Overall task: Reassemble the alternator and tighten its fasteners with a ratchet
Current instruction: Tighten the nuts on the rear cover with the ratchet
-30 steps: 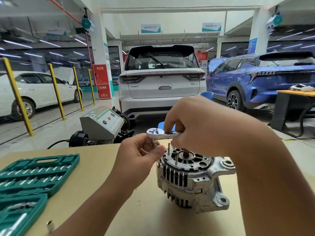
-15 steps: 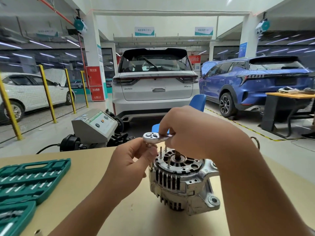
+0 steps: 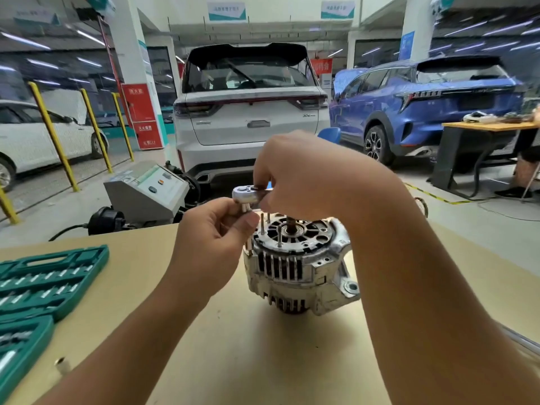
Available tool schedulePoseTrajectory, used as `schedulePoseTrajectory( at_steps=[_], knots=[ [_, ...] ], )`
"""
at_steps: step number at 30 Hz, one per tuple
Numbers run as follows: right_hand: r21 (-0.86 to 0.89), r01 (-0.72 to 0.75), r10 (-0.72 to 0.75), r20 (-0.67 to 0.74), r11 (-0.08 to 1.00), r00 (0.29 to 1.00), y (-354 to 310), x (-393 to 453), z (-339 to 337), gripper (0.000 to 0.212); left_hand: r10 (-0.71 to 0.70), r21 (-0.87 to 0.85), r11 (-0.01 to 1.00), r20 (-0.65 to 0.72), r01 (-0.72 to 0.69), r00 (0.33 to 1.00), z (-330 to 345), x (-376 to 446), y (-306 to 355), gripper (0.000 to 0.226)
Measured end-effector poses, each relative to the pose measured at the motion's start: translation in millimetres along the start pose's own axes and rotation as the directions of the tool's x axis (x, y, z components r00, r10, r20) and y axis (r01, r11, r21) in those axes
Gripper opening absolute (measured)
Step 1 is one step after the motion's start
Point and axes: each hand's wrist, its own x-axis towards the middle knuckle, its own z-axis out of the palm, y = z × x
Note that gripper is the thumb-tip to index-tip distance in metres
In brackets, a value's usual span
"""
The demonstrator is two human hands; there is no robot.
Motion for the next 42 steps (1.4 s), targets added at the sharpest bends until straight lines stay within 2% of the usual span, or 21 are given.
schedulePoseTrajectory(
  at_steps=[2,4,7,10,12,17,19,21,23,25,28,35,38,40,42],
  knots=[
    [-0.010,0.019,-0.018,0.030,1.000,0.999,-4,-1,1,0.018,0.002,0.020,1.000,-0.013,-0.002,1.000,1,-2,0,0.014],
    [-0.006,0.021,-0.021,0.052,1.000,0.998,-5,-2,-1,0.021,0.000,0.030,1.000,-0.019,0.001,1.000,-1,-1,-2,0.004],
    [-0.008,0.007,-0.007,0.057,1.000,0.998,-3,-2,-2,0.028,-0.046,-0.011,0.999,0.061,0.046,0.997,-6,2,-4,0.011],
    [-0.029,-0.013,0.014,0.038,0.999,0.999,-2,-3,-1,0.016,-0.080,-0.053,0.995,0.108,0.086,0.991,-6,3,-3,0.011],
    [-0.045,0.006,-0.004,0.047,0.999,0.999,-2,-6,-4,0.004,-0.070,-0.047,0.996,0.084,0.074,0.994,-3,1,-3,0.010],
    [0.021,-0.024,0.023,0.044,0.999,0.999,0,-8,-10,0.021,-0.071,-0.071,0.995,0.038,0.074,0.997,1,-1,-4,0.023],
    [0.014,-0.034,0.033,0.031,0.999,0.999,-2,-6,-6,0.019,-0.076,-0.071,0.994,0.028,0.078,0.997,2,-1,-3,0.020],
    [-0.027,-0.004,0.005,0.026,1.000,1.000,-3,-3,-2,0.005,-0.063,-0.035,0.997,-0.001,0.063,0.998,4,-1,-3,0.016],
    [-0.058,0.021,-0.019,0.039,0.998,0.999,-3,-4,-2,0.017,-0.025,0.023,0.999,-0.015,0.026,1.000,4,-3,-3,0.012],
    [-0.039,0.025,-0.023,0.051,0.999,0.998,-2,-6,-7,0.009,0.016,0.065,0.998,0.034,-0.018,0.999,1,-3,-1,0.007],
    [0.034,0.000,-0.001,0.052,0.999,0.999,0,-6,-5,0.023,0.023,0.101,0.994,0.125,-0.036,0.992,-6,-1,-1,0.012],
    [-0.028,-0.008,0.009,0.057,1.000,0.998,1,-1,-2,0.011,-0.028,-0.058,0.998,0.103,0.034,0.994,-2,-2,-1,0.011],
    [0.011,0.008,-0.008,0.080,1.000,0.997,2,-4,-5,0.003,-0.011,-0.003,1.000,0.074,0.011,0.997,0,-1,2,0.014],
    [-0.008,0.011,-0.011,0.049,1.000,0.999,2,-3,-2,0.015,0.010,0.015,1.000,0.094,-0.011,0.996,-2,-2,3,0.010],
    [-0.011,0.012,-0.012,0.017,1.000,1.000,0,-2,0,0.017,0.017,-0.059,0.998,0.110,-0.011,0.994,-2,-5,4,0.010]
  ],
)
